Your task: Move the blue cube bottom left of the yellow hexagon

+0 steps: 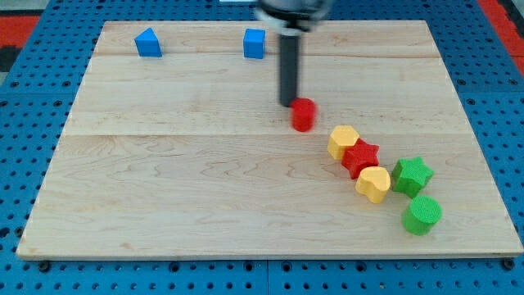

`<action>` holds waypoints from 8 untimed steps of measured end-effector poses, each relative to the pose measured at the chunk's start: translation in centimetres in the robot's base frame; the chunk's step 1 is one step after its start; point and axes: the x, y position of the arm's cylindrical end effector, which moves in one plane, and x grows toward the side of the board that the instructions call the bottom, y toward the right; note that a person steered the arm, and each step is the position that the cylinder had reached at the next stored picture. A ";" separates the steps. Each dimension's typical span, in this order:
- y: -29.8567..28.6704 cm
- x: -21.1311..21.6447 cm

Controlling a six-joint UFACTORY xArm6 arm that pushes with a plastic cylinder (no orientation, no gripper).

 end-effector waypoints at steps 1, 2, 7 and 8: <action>0.9 2.5; 3.2 4.9; -10.4 -13.5; -8.4 -8.1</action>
